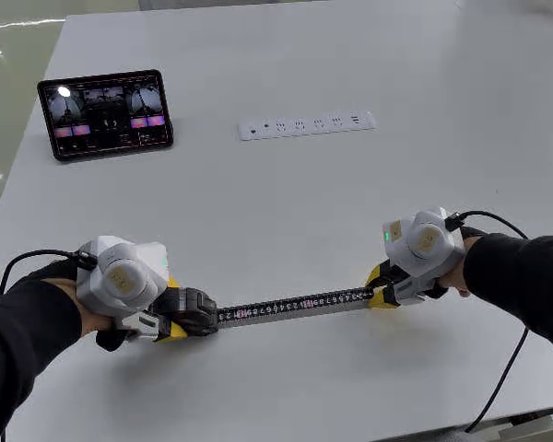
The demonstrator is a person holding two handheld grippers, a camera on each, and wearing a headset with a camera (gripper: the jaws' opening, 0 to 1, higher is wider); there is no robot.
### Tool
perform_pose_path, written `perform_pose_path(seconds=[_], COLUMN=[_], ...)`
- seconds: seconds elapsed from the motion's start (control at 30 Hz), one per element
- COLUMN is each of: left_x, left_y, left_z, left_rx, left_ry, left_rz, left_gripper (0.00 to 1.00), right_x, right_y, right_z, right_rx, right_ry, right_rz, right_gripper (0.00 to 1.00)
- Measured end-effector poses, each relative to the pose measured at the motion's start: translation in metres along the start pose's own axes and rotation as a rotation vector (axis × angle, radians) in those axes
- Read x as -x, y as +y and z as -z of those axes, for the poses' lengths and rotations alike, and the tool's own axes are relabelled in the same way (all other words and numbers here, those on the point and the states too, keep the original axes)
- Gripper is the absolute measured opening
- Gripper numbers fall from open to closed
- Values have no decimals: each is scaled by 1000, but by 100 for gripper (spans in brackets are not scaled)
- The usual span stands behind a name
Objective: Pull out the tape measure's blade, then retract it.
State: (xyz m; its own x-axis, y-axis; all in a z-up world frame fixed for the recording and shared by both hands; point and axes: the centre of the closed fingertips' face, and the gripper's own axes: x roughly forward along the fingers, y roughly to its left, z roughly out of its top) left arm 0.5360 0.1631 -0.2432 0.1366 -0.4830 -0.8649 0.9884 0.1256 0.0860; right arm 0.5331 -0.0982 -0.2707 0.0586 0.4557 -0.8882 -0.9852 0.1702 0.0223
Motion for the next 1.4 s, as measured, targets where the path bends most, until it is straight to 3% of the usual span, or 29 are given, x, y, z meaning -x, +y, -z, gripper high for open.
perform_pose_path(seconds=[1.4], left_x=[2], left_y=[-2], left_z=[-2], left_rx=[6], left_ry=[-5], left_rz=[-7], left_gripper=[31], right_x=[5], right_y=[-1], right_z=[7], right_rx=[-18], right_ry=[23], right_rz=[5], right_gripper=[10])
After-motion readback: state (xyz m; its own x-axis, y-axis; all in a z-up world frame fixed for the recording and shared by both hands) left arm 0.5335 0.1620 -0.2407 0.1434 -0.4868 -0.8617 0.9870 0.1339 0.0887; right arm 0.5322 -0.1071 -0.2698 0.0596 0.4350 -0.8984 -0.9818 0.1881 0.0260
